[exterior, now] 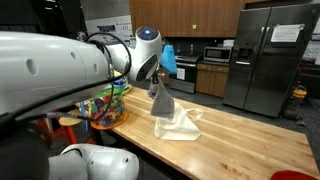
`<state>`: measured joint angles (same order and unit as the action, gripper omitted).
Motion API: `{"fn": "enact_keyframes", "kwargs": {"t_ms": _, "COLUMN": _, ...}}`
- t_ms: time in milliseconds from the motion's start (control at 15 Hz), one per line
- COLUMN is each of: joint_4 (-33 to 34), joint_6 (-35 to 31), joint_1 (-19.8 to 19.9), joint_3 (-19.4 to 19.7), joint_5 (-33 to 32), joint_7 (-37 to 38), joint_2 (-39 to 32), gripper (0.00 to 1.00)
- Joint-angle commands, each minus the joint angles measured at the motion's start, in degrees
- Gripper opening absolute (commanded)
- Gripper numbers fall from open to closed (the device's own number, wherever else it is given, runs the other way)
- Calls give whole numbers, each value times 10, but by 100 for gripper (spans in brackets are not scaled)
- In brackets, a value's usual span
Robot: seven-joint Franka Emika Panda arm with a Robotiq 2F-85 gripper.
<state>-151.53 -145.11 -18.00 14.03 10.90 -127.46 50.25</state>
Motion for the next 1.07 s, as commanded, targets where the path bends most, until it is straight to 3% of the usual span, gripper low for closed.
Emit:
{"fn": "enact_keyframes", "kwargs": {"t_ms": 0, "joint_4": 70, "joint_6": -23, "joint_1": -19, "joint_3": 24, "joint_5": 9, "joint_7": 0, "joint_2": -70, "gripper": 1}}
{"fn": "enact_keyframes", "kwargs": {"t_ms": 467, "joint_4": 259, "joint_6": -15, "joint_1": -42, "joint_3": 74, "joint_5": 69, "joint_7": 4, "joint_2": -251, "gripper": 1}}
{"fn": "enact_keyframes", "kwargs": {"t_ms": 600, "joint_4": 326, "joint_6": -4, "joint_1": -51, "joint_3": 107, "joint_5": 88, "joint_7": 21, "joint_2": -305, "gripper": 1}}
{"fn": "enact_keyframes", "kwargs": {"t_ms": 1000, "joint_4": 522, "joint_6": 27, "joint_1": 96, "joint_3": 89, "joint_5": 191, "joint_7": 75, "joint_2": -489, "gripper": 1}}
